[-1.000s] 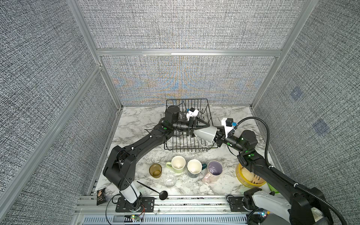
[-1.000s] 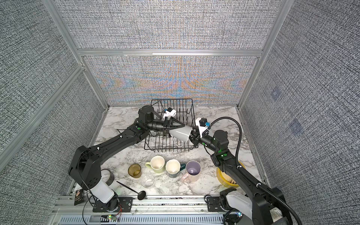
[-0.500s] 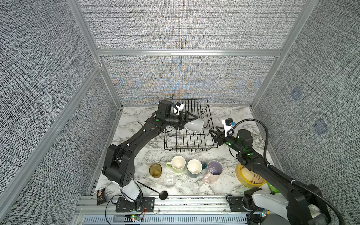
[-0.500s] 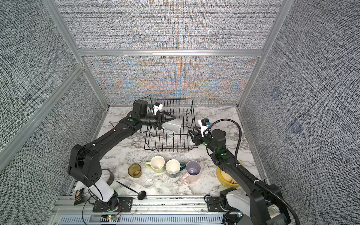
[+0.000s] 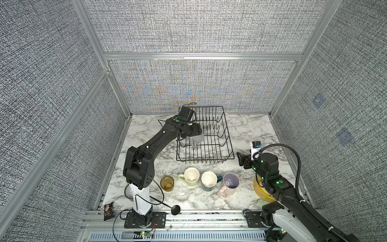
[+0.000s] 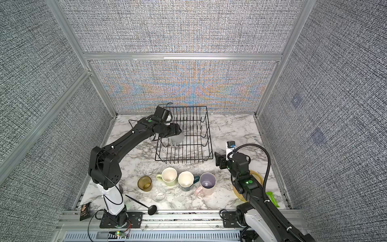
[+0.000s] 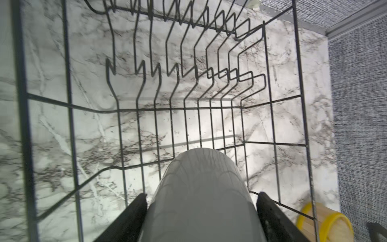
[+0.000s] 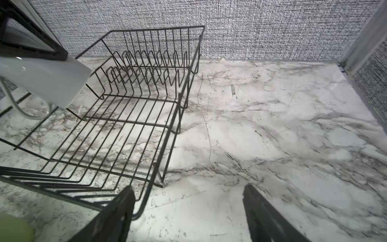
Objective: Load cups into a dish rack
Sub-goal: Pick up the cup from the middle-right of the table, then place the cup upside down at the dish rack.
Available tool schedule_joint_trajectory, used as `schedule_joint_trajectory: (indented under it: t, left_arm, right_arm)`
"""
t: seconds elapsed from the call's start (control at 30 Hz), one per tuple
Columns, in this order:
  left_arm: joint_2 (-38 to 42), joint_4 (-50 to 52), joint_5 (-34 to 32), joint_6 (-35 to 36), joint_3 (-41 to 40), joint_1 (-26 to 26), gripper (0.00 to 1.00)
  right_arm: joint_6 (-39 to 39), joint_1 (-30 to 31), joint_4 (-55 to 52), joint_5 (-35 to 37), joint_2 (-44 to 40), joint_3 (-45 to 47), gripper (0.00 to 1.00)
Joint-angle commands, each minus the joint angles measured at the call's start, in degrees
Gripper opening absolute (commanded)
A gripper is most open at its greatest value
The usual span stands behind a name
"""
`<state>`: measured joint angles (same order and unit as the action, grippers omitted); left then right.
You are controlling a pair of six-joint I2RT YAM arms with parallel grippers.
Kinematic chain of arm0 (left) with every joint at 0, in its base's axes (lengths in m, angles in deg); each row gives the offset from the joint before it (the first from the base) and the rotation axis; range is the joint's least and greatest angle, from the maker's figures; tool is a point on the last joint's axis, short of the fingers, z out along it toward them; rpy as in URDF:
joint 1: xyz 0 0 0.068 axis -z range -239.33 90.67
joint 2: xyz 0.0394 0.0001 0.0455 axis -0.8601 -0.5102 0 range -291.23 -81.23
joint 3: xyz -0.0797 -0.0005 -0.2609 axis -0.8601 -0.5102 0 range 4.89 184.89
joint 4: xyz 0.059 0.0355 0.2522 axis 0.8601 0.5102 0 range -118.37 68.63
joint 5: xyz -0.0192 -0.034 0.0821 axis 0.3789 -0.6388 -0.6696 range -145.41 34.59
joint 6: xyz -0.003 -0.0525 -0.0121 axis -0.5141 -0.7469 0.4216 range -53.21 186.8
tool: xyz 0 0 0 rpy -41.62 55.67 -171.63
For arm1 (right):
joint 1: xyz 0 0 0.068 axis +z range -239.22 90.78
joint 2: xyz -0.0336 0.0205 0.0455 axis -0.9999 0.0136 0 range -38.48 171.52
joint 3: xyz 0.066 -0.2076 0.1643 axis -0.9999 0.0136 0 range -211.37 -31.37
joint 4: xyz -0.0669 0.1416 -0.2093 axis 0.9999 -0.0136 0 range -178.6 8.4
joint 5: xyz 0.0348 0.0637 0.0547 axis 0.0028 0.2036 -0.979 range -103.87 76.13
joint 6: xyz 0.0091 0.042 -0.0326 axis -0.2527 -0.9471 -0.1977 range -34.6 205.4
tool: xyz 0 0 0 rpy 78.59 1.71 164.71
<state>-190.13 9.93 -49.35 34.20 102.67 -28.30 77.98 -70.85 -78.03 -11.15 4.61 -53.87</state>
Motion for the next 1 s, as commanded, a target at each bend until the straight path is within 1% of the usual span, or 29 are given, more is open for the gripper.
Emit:
schedule_joint_trajectory:
  t: [0.0,0.1,0.2,0.3,0.4,0.57,0.63,0.7,0.8,0.97]
  left_arm:
    - [-1.64,4.78,-10.79,3.59,2.89,0.44,0.38]
    - [-3.16,5.24,-15.2,3.51,3.27,0.72,0.38]
    - [-4.57,4.48,-17.13,4.53,4.63,0.79,0.38]
    - [-6.27,2.19,-16.16,5.5,4.97,0.79,0.41]
    - [-8.13,1.39,-15.72,5.62,5.76,0.82,0.43]
    - [-12.55,3.17,-14.9,4.84,8.94,0.87,0.45]
    - [-13.53,2.78,-14.77,4.65,9.12,0.83,0.45]
    - [-14.33,2.4,-15.19,4.54,9.27,0.87,0.49]
    - [-15.51,2.4,-15.86,4.15,9.92,0.84,0.52]
    - [-17.45,2.62,-16.09,4.78,12.24,0.87,0.52]
  right_arm:
    - [-0.1,0.0,-0.29,1.87,-0.11,0.28,0.81]
    - [0.32,-0.09,-1.11,2.44,1.58,-1.6,0.81]
    - [-0.43,-0.07,-0.94,2.25,3.83,-3.16,0.81]
    - [-1.28,-0.09,-0.08,1.59,5.88,-4.49,0.81]
    - [-3.03,-0.05,-4.62,1.48,6.39,-7.41,0.81]
    - [-3.6,-0.09,-4.84,1.94,6.32,-7.25,0.81]
    - [-3.83,-0.09,-6.82,2.2,5.83,-7.89,0.81]
    - [-3.83,-0.09,-6.88,2.29,5.52,-7.64,0.81]
    - [-3.96,-0.11,-6.96,2.53,5.17,-7.69,0.81]
    - [-5.92,-0.09,-8.23,1.37,4.41,-8.34,0.81]
